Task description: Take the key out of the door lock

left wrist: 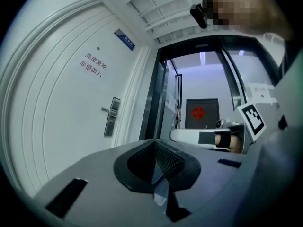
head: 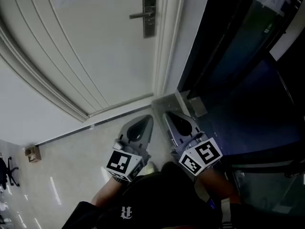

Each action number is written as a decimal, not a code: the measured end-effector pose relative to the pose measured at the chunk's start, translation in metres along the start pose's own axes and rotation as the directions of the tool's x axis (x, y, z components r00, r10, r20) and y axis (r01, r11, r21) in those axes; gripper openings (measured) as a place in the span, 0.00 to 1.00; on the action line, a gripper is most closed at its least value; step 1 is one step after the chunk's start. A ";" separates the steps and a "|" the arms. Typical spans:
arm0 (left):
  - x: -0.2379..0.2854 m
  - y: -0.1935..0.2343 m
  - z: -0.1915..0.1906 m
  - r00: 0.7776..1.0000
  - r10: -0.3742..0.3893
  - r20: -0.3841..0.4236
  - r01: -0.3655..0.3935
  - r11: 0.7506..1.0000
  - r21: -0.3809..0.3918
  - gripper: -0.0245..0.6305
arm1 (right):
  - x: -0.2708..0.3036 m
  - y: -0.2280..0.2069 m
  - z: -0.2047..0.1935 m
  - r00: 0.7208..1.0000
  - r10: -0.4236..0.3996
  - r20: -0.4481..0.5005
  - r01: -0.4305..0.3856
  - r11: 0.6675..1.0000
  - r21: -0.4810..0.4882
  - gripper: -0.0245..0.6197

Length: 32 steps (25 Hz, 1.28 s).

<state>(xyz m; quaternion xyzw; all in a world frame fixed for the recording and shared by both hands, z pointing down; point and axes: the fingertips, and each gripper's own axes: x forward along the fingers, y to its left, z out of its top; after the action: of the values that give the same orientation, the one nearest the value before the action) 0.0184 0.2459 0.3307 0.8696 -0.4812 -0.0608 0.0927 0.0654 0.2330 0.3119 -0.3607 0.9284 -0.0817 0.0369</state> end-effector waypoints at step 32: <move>0.220 0.169 0.047 0.988 0.150 0.043 -0.152 0.987 0.057 0.05 | 0.218 -0.187 0.034 0.995 0.096 0.026 -0.097 0.995 0.015 0.06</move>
<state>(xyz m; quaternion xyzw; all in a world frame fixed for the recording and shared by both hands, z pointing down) -0.0136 -0.0335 0.3188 0.8316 -0.5491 -0.0558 0.0618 0.0330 -0.0539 0.3095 -0.3162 0.9435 -0.0826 0.0556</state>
